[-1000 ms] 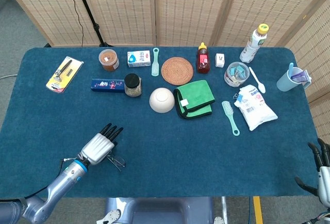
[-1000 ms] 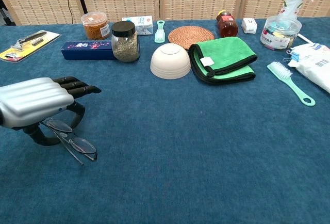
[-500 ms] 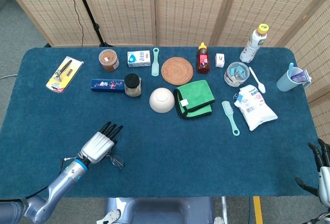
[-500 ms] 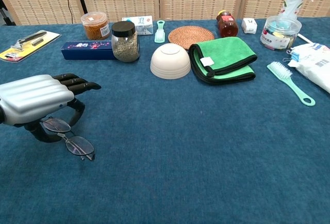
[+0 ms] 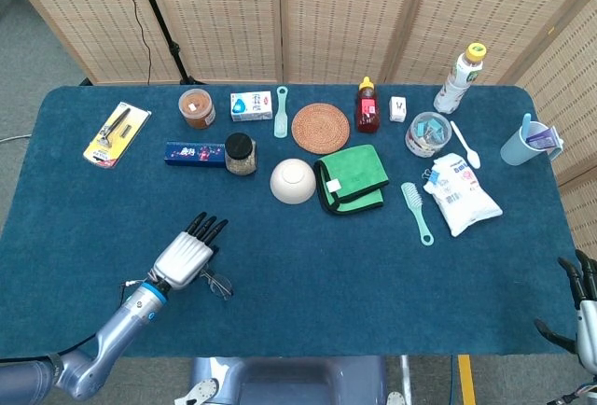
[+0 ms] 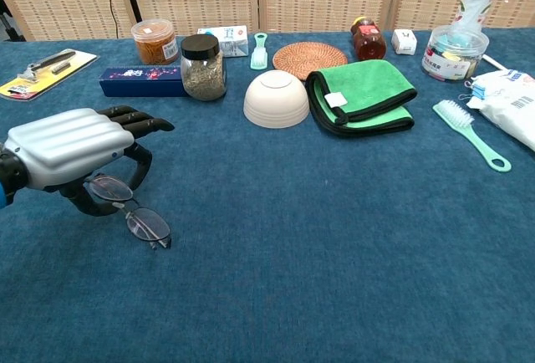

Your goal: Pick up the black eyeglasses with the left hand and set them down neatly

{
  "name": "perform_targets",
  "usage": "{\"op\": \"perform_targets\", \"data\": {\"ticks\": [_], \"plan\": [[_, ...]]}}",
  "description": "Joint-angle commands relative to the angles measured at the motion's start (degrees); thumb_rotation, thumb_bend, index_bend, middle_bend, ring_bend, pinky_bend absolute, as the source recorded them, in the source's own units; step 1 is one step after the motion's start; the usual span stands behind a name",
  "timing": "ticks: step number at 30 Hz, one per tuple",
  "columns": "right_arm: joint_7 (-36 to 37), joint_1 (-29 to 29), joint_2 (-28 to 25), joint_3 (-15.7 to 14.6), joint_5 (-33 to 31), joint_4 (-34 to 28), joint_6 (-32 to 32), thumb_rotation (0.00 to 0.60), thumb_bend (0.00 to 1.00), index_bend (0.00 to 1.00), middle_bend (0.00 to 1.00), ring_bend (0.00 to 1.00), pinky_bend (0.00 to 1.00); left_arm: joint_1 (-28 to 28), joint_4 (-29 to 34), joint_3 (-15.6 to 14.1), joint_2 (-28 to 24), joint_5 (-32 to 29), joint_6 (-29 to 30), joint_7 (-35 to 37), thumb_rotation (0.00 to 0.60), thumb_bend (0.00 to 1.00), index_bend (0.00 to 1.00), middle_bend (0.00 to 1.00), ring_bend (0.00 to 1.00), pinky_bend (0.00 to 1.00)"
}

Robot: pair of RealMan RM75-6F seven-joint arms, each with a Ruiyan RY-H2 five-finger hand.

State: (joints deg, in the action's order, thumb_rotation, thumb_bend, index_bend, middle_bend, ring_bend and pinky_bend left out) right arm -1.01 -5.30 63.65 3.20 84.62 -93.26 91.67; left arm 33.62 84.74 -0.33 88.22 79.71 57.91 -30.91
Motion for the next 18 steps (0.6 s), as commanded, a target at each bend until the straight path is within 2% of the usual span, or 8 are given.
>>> {"op": "perform_targets", "data": {"ticks": [1,8,10,13,18], "plan": [[0.1,0.0,0.1,0.0,-0.1,0.2,0.0,0.600,0.11,0.13,0.04,0.07,0.22,0.5,-1.4,1.6,2.0,-1.1,0.0,0.9,0.600,0.20,0.44,0.06,0.00,0.00],[0.5,-0.1,0.2,0.1,-0.2,0.5,0.1,0.600,0.11,0.13,0.04,0.07,0.22,2.3,-3.5,5.2,5.5,-4.8,-1.0,0.5,0.600,0.20,0.27,0.03,0.00,0.00],[0.5,-0.1,0.3,0.0,-0.1,0.6,0.1,0.600,0.11,0.13,0.04,0.07,0.22,2.9,-4.0,6.4,6.4,-6.6,-1.9,0.5,0.600,0.19,0.16,0.01,0.00,0.00],[0.6,-0.1,0.3,0.0,0.0,0.6,0.1,0.600,0.11,0.13,0.04,0.07,0.22,3.6,-2.4,7.6,6.5,-8.5,-2.5,0.1,0.600,0.19,0.06,0.00,0.00,0.00],[1.0,0.0,0.2,0.4,-0.1,0.8,0.3,0.600,0.11,0.13,0.04,0.07,0.22,2.8,2.2,6.9,3.3,-7.5,-0.5,-0.1,0.600,0.18,0.02,0.00,0.00,0.00]]}}
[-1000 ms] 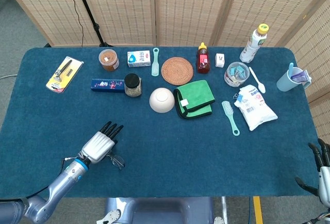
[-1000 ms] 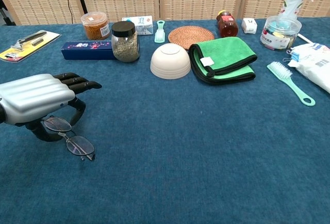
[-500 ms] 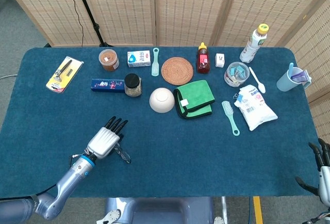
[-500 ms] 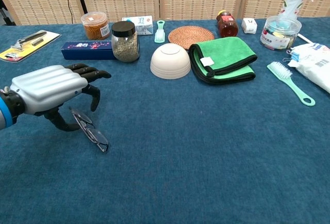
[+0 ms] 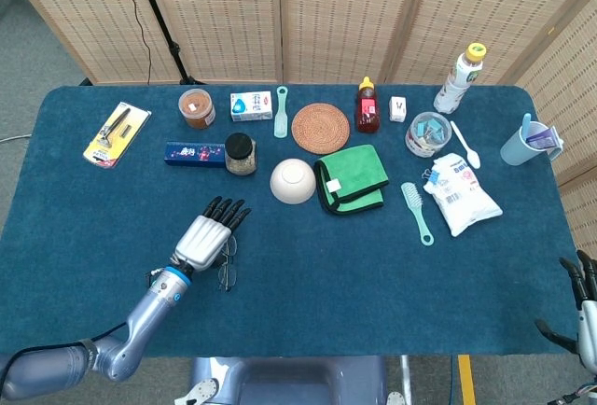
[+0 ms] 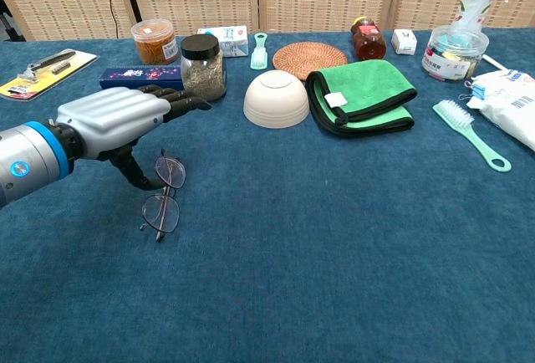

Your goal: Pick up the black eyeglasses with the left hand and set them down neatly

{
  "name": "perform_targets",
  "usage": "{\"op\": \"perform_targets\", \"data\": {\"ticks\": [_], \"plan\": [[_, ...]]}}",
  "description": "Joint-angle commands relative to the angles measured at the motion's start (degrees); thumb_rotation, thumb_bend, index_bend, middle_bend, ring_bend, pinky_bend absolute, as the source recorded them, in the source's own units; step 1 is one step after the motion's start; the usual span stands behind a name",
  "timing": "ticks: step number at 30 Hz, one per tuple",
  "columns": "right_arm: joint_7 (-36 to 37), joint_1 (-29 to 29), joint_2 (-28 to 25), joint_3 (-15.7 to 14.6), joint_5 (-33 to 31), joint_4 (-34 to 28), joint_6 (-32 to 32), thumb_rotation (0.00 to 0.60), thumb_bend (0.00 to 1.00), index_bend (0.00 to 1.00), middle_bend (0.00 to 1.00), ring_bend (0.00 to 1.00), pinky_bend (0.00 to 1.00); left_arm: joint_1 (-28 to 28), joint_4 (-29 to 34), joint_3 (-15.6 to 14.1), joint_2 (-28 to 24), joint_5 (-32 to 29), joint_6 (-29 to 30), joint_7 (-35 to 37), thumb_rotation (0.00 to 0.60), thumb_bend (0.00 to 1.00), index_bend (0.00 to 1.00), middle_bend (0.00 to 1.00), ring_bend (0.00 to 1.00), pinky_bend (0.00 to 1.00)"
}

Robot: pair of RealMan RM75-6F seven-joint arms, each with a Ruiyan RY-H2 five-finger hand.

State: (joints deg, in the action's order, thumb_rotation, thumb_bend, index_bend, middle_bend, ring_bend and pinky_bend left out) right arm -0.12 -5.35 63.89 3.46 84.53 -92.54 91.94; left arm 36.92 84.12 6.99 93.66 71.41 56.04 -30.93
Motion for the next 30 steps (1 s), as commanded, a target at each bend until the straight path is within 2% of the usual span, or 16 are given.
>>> {"op": "perform_targets", "data": {"ticks": [1,11,15,20,30], "plan": [[0.1,0.2,-0.1,0.1,0.1,0.1,-0.1,0.600,0.11,0.13,0.04,0.07,0.22,-0.9,3.9,-0.8,-3.1,1.2,1.7,0.1,0.600,0.18,0.02,0.00,0.00,0.00],[-0.5,2.6,0.6,0.8,0.7,0.6,-2.6,0.600,0.11,0.13,0.04,0.07,0.21,-7.7,14.0,-4.9,-14.5,6.2,11.5,2.8,0.600,0.18,0.04,0.00,0.00,0.00],[-0.9,4.3,1.2,1.0,1.6,0.9,-4.3,0.600,0.11,0.13,0.04,0.07,0.21,-11.8,17.3,-6.6,-18.9,8.7,17.5,5.1,0.600,0.18,0.06,0.00,0.00,0.00],[-1.4,6.3,2.0,1.3,2.6,0.7,-6.1,0.600,0.11,0.13,0.04,0.07,0.21,-16.6,19.7,-9.0,-22.3,12.1,24.0,7.1,0.600,0.18,0.07,0.00,0.00,0.00],[-2.0,8.2,2.8,1.4,3.7,0.0,-7.3,0.600,0.11,0.14,0.05,0.07,0.21,-24.8,22.4,-12.0,-28.8,13.7,33.1,12.4,0.600,0.18,0.10,0.00,0.00,0.00]]}}
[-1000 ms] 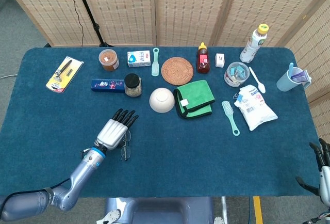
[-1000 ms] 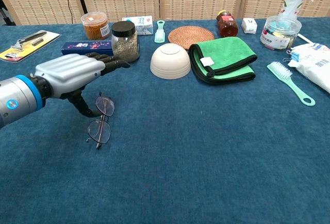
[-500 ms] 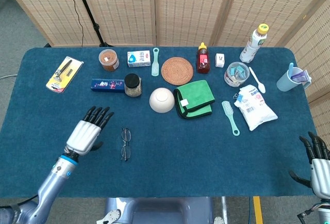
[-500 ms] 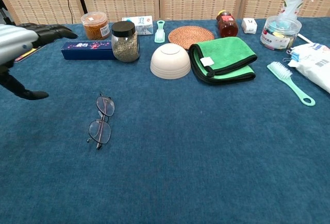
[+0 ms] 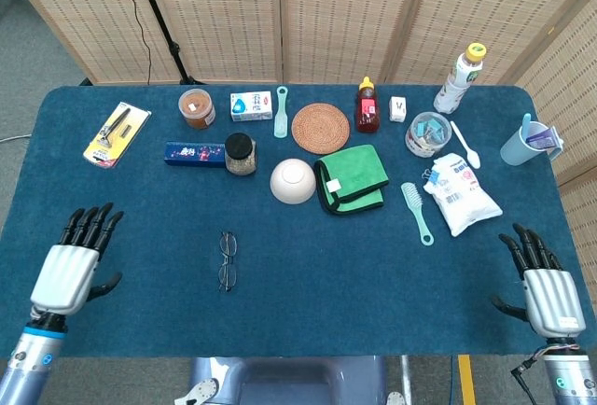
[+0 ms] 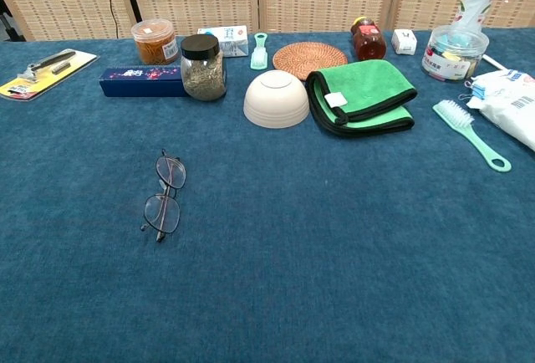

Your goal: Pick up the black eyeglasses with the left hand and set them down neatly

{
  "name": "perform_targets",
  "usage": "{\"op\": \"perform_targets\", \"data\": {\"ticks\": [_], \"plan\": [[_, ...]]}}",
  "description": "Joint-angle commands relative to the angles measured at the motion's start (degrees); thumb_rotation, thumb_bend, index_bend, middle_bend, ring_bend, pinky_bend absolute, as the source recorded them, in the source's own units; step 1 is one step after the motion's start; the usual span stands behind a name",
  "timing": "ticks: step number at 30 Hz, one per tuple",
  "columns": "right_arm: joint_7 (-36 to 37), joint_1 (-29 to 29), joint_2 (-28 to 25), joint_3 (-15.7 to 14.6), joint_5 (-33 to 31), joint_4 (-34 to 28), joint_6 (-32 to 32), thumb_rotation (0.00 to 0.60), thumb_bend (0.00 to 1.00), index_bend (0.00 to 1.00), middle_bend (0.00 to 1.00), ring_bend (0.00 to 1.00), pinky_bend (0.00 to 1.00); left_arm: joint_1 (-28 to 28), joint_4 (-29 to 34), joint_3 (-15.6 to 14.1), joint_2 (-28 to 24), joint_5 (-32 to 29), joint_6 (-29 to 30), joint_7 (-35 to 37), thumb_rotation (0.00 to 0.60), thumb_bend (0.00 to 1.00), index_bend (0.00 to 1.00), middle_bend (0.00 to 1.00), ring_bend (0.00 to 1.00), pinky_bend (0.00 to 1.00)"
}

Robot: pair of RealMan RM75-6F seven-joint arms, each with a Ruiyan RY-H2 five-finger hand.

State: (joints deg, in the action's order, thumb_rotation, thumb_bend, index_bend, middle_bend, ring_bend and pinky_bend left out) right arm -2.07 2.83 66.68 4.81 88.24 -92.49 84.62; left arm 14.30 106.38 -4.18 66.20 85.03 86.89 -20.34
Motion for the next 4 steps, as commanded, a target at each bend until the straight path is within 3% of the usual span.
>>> {"op": "perform_targets", "data": {"ticks": [1,4], "plan": [[-0.1,0.0,-0.1,0.0,-0.1,-0.1,0.1,0.600,0.11,0.14,0.05,0.07,0.21,-2.9,0.0,-0.9,-1.7,-0.1,2.9,2.3,0.600,0.18,0.10,0.00,0.00,0.00],[-0.2,-0.2,-0.3,-0.1,-0.1,-0.3,0.5,0.600,0.11,0.15,0.05,0.07,0.21,-4.7,-0.5,-1.0,-2.5,-0.6,4.7,4.0,0.600,0.18,0.10,0.00,0.00,0.00]]}}
